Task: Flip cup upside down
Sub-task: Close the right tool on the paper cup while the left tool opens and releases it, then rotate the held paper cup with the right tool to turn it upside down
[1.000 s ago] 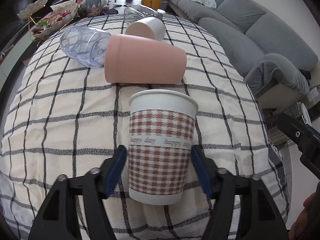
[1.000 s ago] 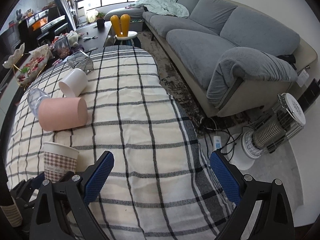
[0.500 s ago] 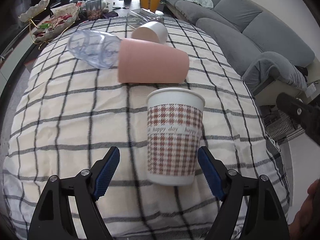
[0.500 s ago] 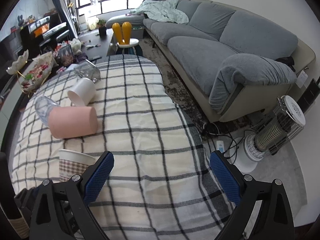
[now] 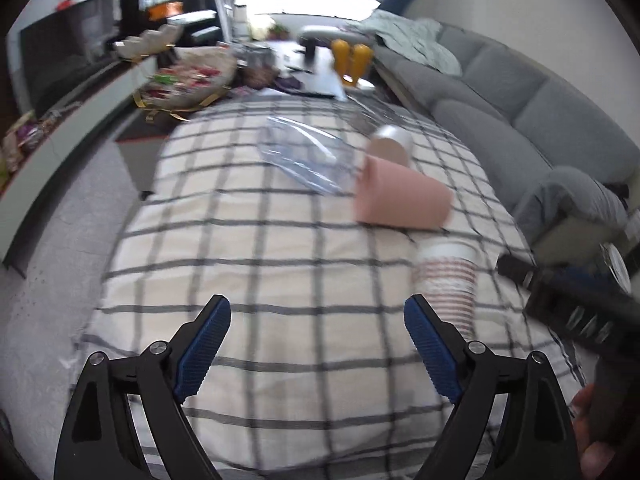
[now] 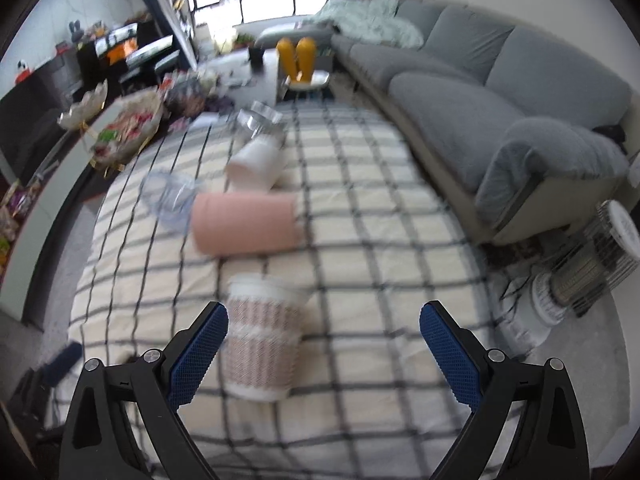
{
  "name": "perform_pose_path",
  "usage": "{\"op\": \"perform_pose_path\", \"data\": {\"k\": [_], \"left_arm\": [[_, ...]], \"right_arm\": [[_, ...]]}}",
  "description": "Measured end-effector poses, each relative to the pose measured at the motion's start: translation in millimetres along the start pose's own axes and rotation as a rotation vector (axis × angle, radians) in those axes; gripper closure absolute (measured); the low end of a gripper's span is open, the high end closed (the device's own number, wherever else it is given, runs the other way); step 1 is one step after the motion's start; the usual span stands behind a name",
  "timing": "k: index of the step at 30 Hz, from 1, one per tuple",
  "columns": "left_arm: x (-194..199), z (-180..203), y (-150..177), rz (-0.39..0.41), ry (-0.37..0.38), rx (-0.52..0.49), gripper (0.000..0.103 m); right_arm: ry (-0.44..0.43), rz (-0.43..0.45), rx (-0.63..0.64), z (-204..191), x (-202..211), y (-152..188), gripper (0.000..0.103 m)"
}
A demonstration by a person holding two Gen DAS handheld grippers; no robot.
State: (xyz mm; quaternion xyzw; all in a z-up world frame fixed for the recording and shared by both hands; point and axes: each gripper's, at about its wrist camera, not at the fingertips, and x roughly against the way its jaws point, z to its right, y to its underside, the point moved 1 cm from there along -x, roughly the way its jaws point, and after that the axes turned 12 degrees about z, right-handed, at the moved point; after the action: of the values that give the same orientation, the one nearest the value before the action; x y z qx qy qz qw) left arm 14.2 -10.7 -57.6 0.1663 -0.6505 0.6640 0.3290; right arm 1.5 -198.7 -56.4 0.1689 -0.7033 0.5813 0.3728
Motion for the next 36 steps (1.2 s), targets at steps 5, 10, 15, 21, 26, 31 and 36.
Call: {"op": "perform_pose_path", "data": {"k": [5,10,15,21,26,31,36], "left_arm": [[3,-33,0,0.041,-0.125,0.030,0.011],[-3,-53,7,0.036,-0.149,0.083,0.009],[-12,-65,13,0.012,-0.143,0.117,0.009],[-20,-63,17,-0.001,-0.122,0.121,0.009],[-22,-63,17,-0.005,-0.116,0.130,0.009],[-19,-64,11,-0.004,-0.097,0.154,0.008],[-6,-63,-11,0.009,-0.085,0.192,0.006]], "right_arm": [[-0.013,-0.102,0.001,-22,-27,18,0.006],[-0.004,-0.127,0.028,-42,-39,25,0.006],[0.023,-0.171,0.046,-49,-51,33,0.008],[0.020,-0.249,0.013,-41,-71,47,0.035],[-0.014,-0.277,-0.015,-35,-74,48,0.046],[-0.083,-0.311,-0.043,-31,-63,36,0.046],[-0.200,-0.487,-0.217,-18,-59,28,0.046]]}}
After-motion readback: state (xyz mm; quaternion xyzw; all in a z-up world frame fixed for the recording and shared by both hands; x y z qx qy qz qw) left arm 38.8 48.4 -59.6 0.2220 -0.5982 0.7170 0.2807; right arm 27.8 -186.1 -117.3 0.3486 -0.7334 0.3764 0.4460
